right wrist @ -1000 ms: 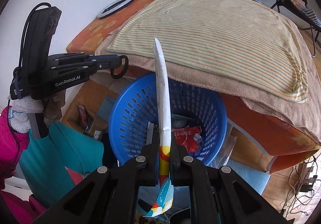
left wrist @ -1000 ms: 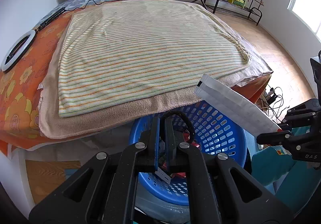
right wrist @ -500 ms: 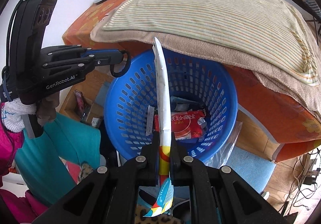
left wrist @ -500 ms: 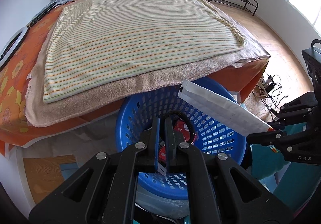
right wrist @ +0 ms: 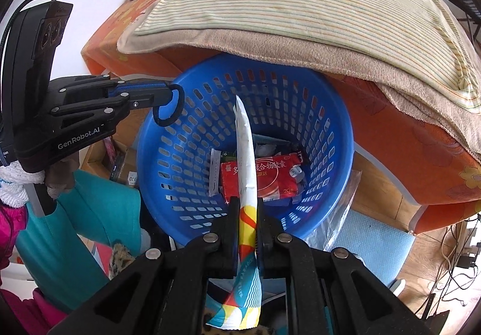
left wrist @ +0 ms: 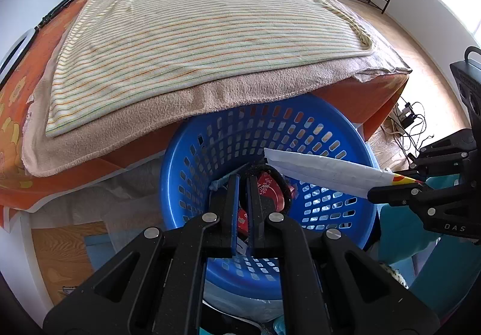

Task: Collect trash
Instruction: 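Open both grippers to drop the hair tie and tube into the basket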

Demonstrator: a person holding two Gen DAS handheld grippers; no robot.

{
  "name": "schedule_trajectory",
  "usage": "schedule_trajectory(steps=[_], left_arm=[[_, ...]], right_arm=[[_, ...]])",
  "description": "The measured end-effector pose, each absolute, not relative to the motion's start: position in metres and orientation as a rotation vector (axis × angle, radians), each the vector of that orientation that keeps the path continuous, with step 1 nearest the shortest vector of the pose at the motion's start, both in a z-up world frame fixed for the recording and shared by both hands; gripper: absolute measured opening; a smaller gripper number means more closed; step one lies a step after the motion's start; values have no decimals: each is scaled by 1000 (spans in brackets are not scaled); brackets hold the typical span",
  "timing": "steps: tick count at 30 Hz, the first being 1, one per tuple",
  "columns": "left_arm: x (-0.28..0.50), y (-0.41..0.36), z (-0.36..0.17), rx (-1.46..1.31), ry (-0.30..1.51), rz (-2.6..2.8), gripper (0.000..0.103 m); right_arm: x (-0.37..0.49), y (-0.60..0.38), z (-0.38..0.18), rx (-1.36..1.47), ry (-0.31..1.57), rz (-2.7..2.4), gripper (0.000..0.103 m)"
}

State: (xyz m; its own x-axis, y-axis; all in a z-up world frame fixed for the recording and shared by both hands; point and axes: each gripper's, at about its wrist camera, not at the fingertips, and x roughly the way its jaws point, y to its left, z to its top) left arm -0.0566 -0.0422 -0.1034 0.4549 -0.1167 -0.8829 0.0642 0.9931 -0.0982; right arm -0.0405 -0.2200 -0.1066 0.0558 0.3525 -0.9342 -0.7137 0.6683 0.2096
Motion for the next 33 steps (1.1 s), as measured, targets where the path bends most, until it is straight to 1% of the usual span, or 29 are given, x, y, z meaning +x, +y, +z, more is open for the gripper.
schedule_trajectory(steps=[3, 9, 10, 11, 13, 15, 16, 17, 18, 20, 21, 22, 23, 24, 25, 26, 27, 29, 31, 33], left_arm=[[-56, -43, -103, -49, 1091, -108, 3], [-53, -44, -105, -44, 1096, -100, 3], [-52, -45, -106, -45, 1099, -99, 3], [-51, -45, -106, -45, 1101, -98, 3], [-50, -44, -108, -44, 1104, -95, 4], [-50, -45, -109, -42, 1106, -90, 11], [-50, -44, -109, -42, 1105, -88, 24], [-49, -45, -109, -42, 1102, -87, 36], [-49, -45, -109, -42, 1097, -85, 40], [-49, -44, -108, -35, 1090, -74, 47], [-49, -44, -107, -31, 1089, -65, 52], [-49, -43, -107, -31, 1086, -53, 64], [-50, -41, -107, -35, 1079, -44, 69], [-49, -40, -106, -40, 1076, -38, 69], [-49, -39, -106, -44, 1078, -34, 69], [-49, -38, -107, -44, 1081, -28, 70], [-48, -37, -107, -44, 1083, -21, 72], [-48, -35, -108, -46, 1085, -15, 74], [-48, -35, -108, -45, 1089, -11, 75], [-48, -35, -109, -39, 1092, -1, 78]], right_arm=[[-38, -220, -107, -346, 1273, 830, 8], [-34, -219, -107, -332, 1259, 822, 12], [-33, -219, -106, -332, 1252, 821, 14], [-33, -218, -105, -333, 1246, 818, 22], [-33, -218, -104, -341, 1233, 813, 27], [-33, -217, -104, -351, 1223, 808, 28], [-33, -217, -105, -353, 1221, 805, 29], [-33, -216, -105, -355, 1220, 801, 32], [-32, -216, -106, -357, 1221, 799, 35], [-31, -217, -107, -361, 1218, 790, 46], [-31, -218, -107, -363, 1214, 787, 48], [-31, -218, -107, -365, 1210, 785, 52], [-31, -218, -107, -369, 1205, 782, 56], [-31, -218, -106, -375, 1198, 778, 59], [-31, -218, -105, -382, 1189, 773, 65], [-31, -217, -104, -388, 1179, 769, 70], [-31, -217, -103, -394, 1170, 765, 72], [-31, -215, -102, -401, 1160, 760, 82], [-32, -215, -101, -407, 1153, 750, 86], [-32, -215, -102, -412, 1151, 743, 86]])
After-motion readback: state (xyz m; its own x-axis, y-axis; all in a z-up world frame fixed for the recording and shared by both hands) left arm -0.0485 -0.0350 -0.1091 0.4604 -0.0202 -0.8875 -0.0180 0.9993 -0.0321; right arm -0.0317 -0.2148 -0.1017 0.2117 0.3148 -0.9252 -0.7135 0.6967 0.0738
